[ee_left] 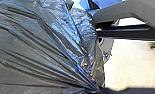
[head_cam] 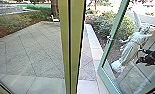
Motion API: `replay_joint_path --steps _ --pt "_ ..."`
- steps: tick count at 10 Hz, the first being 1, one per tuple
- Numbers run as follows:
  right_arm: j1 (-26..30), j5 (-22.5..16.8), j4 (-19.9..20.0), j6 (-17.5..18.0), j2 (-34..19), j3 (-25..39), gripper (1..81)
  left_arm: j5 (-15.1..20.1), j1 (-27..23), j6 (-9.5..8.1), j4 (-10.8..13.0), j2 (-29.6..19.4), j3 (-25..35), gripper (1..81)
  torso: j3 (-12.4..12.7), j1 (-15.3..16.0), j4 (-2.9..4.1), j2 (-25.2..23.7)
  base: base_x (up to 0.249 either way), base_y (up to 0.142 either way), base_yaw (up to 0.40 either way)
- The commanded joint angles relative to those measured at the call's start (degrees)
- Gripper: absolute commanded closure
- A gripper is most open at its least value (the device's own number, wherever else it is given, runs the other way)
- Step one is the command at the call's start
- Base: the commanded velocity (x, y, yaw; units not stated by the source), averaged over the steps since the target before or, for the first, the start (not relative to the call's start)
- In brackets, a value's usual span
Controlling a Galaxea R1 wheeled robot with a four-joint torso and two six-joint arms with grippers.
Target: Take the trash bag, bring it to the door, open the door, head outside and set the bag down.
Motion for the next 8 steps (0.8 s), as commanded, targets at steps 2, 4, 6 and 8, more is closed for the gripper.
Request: replay_joint_path --steps 2,4,6,8 --pt "-2.3 -2.4 2.2 0.1 -2.6 6.4 1.0 4.6 0.3 0.74 0.6 0.0 0.7 81.1 0.0 0.0 0.00 0.0 0.000 0.000 0.000" --pt "-10.7 -0.8 2.0 0.1 -4.2 8.3 1.0 4.6 0.3 0.74 0.8 -0.5 0.7 81.1 0.0 0.0 0.00 0.0 0.000 0.000 0.000" --pt "-19.4 5.4 1.3 -0.1 -7.2 11.0 1.0 4.5 0.0 0.74 1.1 -0.7 0.7 81.1 0.0 0.0 0.00 0.0 0.000 0.000 0.000" --pt "-31.7 15.1 1.0 -1.3 -8.4 12.9 1.0 4.5 0.0 0.92 1.1 -0.5 0.7 81.1 0.0 0.0 0.00 0.0 0.000 0.000 0.000"
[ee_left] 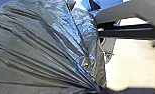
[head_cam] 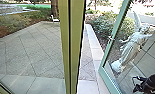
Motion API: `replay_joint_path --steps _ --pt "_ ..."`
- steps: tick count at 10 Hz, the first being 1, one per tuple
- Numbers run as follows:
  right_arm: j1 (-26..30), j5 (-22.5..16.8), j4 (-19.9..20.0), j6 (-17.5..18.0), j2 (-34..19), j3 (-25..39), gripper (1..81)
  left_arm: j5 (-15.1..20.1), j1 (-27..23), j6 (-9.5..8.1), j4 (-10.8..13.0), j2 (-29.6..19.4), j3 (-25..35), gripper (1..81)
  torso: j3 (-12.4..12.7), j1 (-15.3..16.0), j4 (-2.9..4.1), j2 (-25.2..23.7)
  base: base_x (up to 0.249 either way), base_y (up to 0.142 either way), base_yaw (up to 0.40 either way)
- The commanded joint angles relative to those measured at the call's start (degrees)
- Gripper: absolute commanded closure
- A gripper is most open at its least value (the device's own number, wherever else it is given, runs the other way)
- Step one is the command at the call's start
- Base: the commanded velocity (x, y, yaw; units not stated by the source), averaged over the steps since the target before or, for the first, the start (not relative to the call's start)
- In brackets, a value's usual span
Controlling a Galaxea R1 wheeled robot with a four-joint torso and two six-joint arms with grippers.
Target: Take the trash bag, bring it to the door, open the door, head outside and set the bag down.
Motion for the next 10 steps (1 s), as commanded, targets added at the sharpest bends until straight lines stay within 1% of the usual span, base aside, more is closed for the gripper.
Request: replay_joint_path --steps 1,2,3,4,6,7,8,9,10 --pt "-13.7 13.8 -0.9 -1.8 -4.4 5.0 1.0 4.6 0.0 0.54 0.6 0.3 0.7 81.1 0.0 0.0 0.00 0.0 0.000 0.000 0.000" --pt "-19.3 18.1 -1.4 -2.8 -3.4 4.3 1.0 4.6 0.1 0.45 1.6 0.7 0.7 81.1 0.0 0.0 0.00 0.0 0.000 0.000 0.000" --pt "-22.4 20.9 -1.4 -3.9 -3.1 4.0 1.0 4.7 0.1 0.45 1.7 0.9 0.7 81.1 0.0 0.0 0.00 0.0 0.000 0.000 0.000" --pt "-25.3 21.9 -1.5 -4.2 -3.0 4.3 1.0 4.7 0.1 0.45 1.8 0.9 0.7 81.1 0.0 0.0 0.00 0.0 0.000 0.000 0.000" --pt "-29.1 22.0 -1.5 -4.7 -1.6 3.8 1.0 4.6 0.1 0.45 1.8 1.2 0.7 81.1 0.0 0.0 0.00 0.0 0.000 0.000 0.000" --pt "-31.9 22.5 -1.0 -6.0 -0.9 3.9 1.0 4.6 0.1 0.45 1.8 1.2 0.7 81.1 0.0 0.0 0.00 0.0 0.000 0.000 0.000" --pt "-35.4 27.2 -1.0 -8.0 0.6 3.4 1.0 4.5 0.1 0.45 1.8 1.1 0.7 81.1 0.0 0.0 0.00 0.0 0.000 0.000 0.000" --pt "-37.9 29.4 -1.0 -9.7 2.1 3.0 1.0 4.5 0.1 0.45 1.7 1.1 0.7 81.1 0.0 0.0 0.00 0.0 0.000 0.000 0.000" --pt "-40.5 30.2 0.3 -12.0 3.6 2.2 1.0 4.3 0.0 0.45 1.7 1.2 0.7 81.1 0.0 0.0 0.00 0.0 0.000 0.000 0.000"
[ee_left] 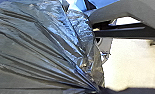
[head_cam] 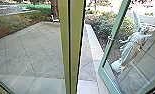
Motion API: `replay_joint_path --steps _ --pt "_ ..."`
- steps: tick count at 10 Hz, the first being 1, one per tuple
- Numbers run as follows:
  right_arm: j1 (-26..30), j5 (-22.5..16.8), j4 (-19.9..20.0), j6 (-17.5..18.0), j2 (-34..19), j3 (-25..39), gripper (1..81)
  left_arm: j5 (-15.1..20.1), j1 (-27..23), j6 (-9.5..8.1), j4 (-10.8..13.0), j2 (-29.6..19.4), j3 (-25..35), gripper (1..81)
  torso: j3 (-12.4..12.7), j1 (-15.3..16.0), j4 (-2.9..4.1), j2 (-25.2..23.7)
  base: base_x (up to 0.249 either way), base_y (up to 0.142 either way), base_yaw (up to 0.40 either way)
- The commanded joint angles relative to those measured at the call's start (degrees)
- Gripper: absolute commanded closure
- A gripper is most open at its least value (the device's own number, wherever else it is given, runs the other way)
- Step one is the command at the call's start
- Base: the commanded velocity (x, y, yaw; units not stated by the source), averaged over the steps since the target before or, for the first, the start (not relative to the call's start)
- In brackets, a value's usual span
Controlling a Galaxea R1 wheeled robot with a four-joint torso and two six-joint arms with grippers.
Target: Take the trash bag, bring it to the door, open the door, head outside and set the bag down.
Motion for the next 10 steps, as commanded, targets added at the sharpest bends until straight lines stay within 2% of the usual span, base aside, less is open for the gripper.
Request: replay_joint_path --steps 1,2,3,5,6,7,8,9,10 --pt "-5.1 4.6 4.0 -8.6 2.8 -2.3 1.0 4.3 0.0 0.28 0.4 0.4 0.8 81.1 0.0 0.0 0.00 0.0 0.000 0.000 0.000" --pt "-7.7 6.0 6.2 -12.5 5.3 -4.5 1.0 4.2 0.0 0.28 0.4 0.4 0.8 81.1 0.0 0.0 0.00 0.0 0.000 0.000 0.000" --pt "-9.7 7.4 6.7 -14.1 8.0 -6.9 1.0 4.2 0.0 0.28 0.3 0.3 0.8 81.1 0.0 0.0 0.00 0.0 0.000 0.000 0.000" --pt "-14.4 12.0 5.3 -14.1 12.1 -7.8 1.0 4.1 -0.7 0.20 0.3 0.3 -0.4 81.1 0.0 0.0 0.00 0.0 0.000 0.000 0.000" --pt "-15.8 12.9 5.2 -13.9 14.1 -9.1 1.0 4.1 -0.8 0.20 0.2 0.5 -1.1 81.1 0.0 0.0 0.00 0.0 0.000 0.000 0.000" --pt "-16.9 13.0 5.5 -13.9 16.6 -11.0 1.0 4.1 -1.0 0.20 0.2 0.9 -1.9 81.1 3.4 0.0 0.00 0.0 0.000 0.000 0.000" --pt "-17.7 13.1 5.6 -13.9 18.8 -12.7 1.0 4.1 -1.3 0.20 0.2 1.2 -2.8 81.1 11.1 -0.1 -2.96 0.0 0.000 0.000 0.000" --pt "-18.1 13.1 5.2 -13.9 21.3 -14.7 1.0 4.1 -1.3 0.20 0.2 1.3 -3.3 81.1 6.0 -0.1 -1.57 0.0 0.000 0.000 0.000" --pt "-18.3 13.1 5.2 -14.0 23.2 -16.7 1.0 4.1 -1.3 0.20 0.2 1.4 -3.3 81.1 7.1 -0.1 -0.26 0.0 0.000 0.000 0.000"
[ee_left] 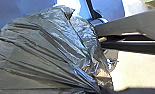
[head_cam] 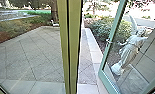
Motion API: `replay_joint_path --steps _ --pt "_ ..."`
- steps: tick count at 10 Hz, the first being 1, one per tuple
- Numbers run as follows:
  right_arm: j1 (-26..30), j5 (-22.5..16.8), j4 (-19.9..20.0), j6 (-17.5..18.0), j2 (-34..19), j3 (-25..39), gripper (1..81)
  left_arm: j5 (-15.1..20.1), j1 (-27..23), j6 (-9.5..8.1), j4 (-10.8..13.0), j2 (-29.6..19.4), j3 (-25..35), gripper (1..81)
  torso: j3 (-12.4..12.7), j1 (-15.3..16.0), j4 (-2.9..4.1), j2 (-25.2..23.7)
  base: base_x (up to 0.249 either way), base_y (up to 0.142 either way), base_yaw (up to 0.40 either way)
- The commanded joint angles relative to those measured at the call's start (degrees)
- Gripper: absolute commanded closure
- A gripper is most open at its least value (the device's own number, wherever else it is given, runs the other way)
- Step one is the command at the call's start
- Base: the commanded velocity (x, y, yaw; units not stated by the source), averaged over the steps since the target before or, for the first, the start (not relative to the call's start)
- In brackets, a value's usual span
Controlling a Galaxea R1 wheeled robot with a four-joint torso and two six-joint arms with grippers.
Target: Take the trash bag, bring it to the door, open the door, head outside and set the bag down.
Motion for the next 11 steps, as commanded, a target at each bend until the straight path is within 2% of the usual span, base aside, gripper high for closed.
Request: replay_joint_path --steps 1,2,3,4,5,6,7,9,10,11 --pt "-0.3 -2.7 0.8 -0.7 3.2 -5.2 1.0 4.1 -0.7 0.31 0.2 0.1 0.4 81.1 14.5 0.0 9.63 0.0 0.000 0.000 0.000" --pt "-0.3 -2.8 0.7 -0.7 3.8 -5.5 1.0 4.1 -0.7 0.22 0.2 0.1 0.4 81.1 5.8 0.0 3.79 0.0 0.000 0.000 0.000" --pt "-0.3 -2.8 0.7 -0.7 4.1 -5.7 1.0 4.1 -0.7 0.22 0.3 0.1 0.4 81.1 5.9 -0.1 4.54 0.0 0.000 0.000 0.000" --pt "-0.3 -2.7 0.8 -0.7 4.4 -5.8 1.0 4.1 -0.7 0.22 0.3 0.2 0.4 81.1 6.1 -0.1 5.84 -0.1 0.000 0.000 0.000" --pt "-0.3 -2.7 0.8 -0.7 4.5 -5.9 1.0 4.1 -0.7 0.31 0.3 0.3 0.4 81.1 4.4 -0.1 3.24 -0.1 0.000 0.000 0.000" --pt "-0.3 -2.7 1.0 -0.7 4.5 -6.0 1.0 4.0 -0.7 0.31 0.3 0.4 0.4 81.1 4.7 -0.2 4.64 -0.1 0.000 0.000 0.000" --pt "-0.6 -2.7 1.3 -0.4 5.4 -6.9 1.0 4.0 -1.2 0.31 0.3 0.5 0.3 81.1 4.9 -0.2 5.36 -0.1 0.000 0.000 0.000" --pt "-1.9 -2.5 0.9 -0.5 9.4 -11.2 1.0 4.0 -2.5 0.31 0.3 0.8 -1.1 81.1 5.0 -0.2 5.42 -0.1 0.000 0.000 0.000" --pt "-2.1 -2.5 0.8 -0.6 12.3 -15.2 1.0 4.0 -2.8 0.22 0.3 1.3 -2.1 81.1 8.6 -0.2 5.42 -0.1 0.000 0.000 0.000" --pt "-2.3 -2.5 0.7 -0.8 15.6 -20.1 1.0 4.0 -3.0 0.22 0.3 1.9 -3.3 81.1 10.5 -0.2 5.42 -0.1 0.000 0.000 0.000"
